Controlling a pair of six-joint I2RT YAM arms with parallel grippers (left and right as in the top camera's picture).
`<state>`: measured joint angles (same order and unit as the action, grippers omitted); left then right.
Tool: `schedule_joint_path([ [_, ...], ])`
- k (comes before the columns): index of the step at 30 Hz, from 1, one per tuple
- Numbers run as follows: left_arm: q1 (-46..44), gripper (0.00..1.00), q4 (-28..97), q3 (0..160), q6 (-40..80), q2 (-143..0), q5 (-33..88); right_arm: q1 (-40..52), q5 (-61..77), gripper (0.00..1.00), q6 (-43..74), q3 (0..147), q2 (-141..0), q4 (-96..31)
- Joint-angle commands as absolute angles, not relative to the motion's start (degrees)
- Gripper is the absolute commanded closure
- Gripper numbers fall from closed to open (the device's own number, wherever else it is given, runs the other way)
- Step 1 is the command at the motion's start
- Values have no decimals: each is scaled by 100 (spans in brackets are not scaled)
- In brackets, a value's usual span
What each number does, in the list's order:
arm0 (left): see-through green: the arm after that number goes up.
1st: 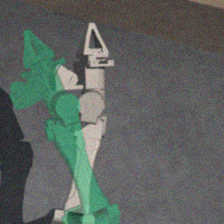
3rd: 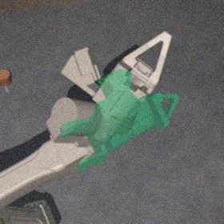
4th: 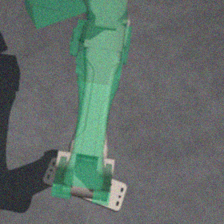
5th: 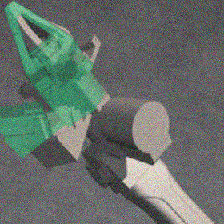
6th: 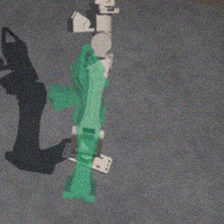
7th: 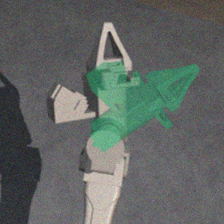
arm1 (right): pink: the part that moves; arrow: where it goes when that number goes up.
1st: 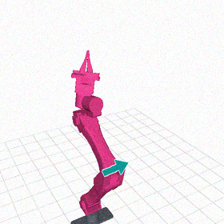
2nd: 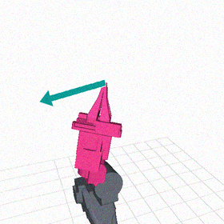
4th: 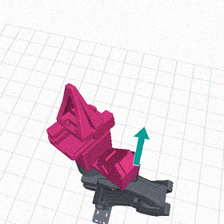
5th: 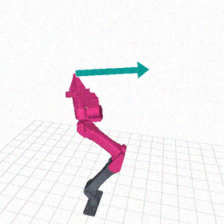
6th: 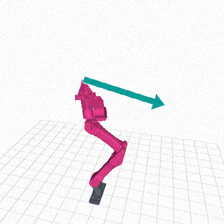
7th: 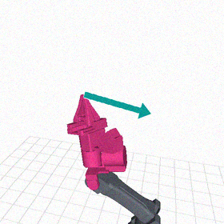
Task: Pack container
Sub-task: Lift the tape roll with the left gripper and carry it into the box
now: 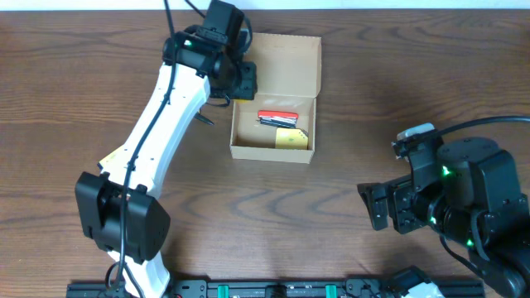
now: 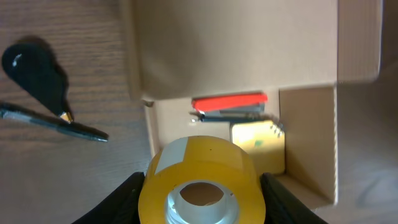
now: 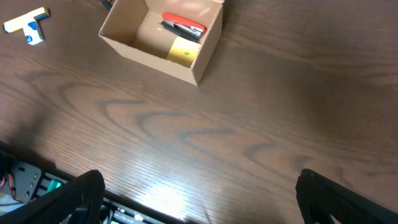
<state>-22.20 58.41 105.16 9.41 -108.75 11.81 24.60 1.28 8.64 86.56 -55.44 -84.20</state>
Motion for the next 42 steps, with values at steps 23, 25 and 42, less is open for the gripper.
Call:
schedule_joint_path([
  [23, -2779, 94, 6591, 10613, -720, -12095, 862, 2418, 67, 1, 805, 8731, -5540, -8429],
  [25, -2779, 94, 6622, 10613, -705, -12151, 871, 2418, 64, 1, 805, 8731, -5540, -8429],
  [42, -2783, 94, 6296, 10610, -773, -12348, 902, 2418, 64, 1, 805, 8731, -5540, -8429],
])
